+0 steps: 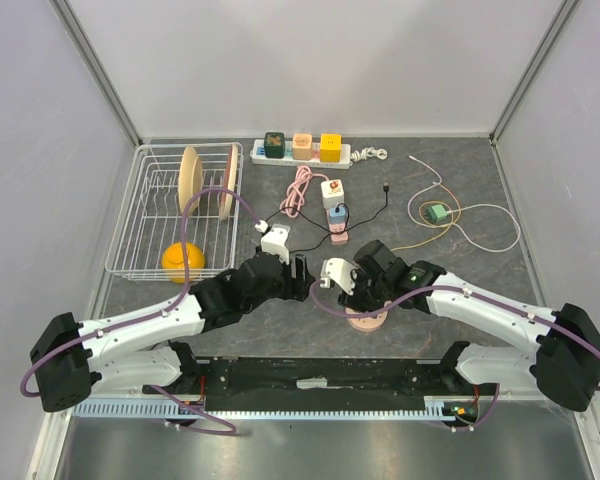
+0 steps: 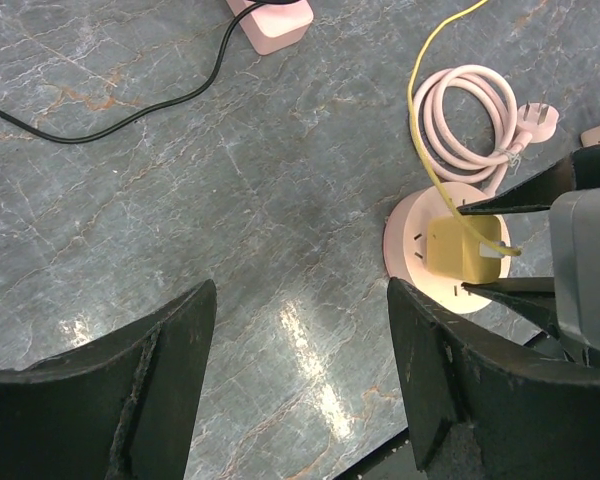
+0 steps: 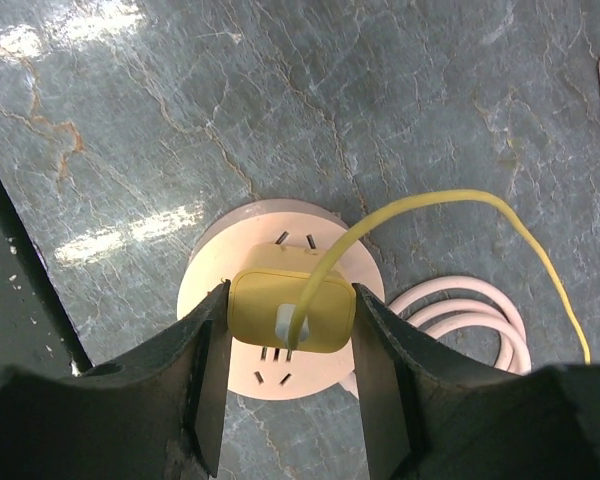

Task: Insert the plug
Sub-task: Insert the plug into the socket.

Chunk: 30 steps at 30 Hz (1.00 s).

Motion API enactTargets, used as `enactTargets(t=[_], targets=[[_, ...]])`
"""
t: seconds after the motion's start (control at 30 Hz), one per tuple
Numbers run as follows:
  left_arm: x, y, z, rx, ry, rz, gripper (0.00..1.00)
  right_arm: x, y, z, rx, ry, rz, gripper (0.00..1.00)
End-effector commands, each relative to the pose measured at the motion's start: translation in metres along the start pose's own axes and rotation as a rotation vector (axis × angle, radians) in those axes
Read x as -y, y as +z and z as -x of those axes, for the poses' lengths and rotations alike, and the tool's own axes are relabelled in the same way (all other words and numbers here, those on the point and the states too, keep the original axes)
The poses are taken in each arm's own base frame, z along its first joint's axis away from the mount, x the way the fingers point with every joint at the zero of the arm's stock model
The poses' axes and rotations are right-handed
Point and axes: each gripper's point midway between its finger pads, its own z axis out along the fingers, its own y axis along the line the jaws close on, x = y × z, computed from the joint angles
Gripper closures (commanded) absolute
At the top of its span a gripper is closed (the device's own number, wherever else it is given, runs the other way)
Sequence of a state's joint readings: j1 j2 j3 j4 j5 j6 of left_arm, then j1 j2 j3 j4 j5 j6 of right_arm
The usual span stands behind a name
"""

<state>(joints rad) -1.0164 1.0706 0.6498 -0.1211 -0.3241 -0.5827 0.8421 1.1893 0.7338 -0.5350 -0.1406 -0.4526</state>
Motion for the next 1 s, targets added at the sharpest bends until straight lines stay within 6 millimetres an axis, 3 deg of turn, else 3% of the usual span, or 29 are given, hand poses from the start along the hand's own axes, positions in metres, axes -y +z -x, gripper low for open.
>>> enactTargets(t=[0.0, 0.2, 0.43, 0.63, 0.77, 0.97], targets=[[0.014, 0.000, 0.021, 0.050, -0.037, -0.011, 0.24, -0.008, 0.010, -0.032, -0.122, -0.027, 0.025, 0.79], [0.016, 0.001, 0.020, 0.042, -0.033, -0.014, 0.24, -0.010, 0.016, -0.048, -0.183, -0.033, 0.028, 0.82], [0.020, 0.001, 0.024, 0.033, -0.015, -0.021, 0.24, 0.000, 0.001, -0.044, -0.154, -0.024, -0.055, 0.80], [0.026, 0.004, 0.026, 0.020, 0.020, -0.029, 0.24, 0.004, -0.007, -0.037, -0.114, -0.020, -0.086, 0.54], [0.027, 0.006, 0.025, 0.014, 0.022, -0.033, 0.24, 0.005, -0.007, -0.034, -0.108, -0.012, -0.089, 0.27], [0.029, 0.006, 0.021, 0.008, 0.026, -0.046, 0.24, 0.010, -0.017, -0.007, 0.002, -0.007, -0.109, 0.24]])
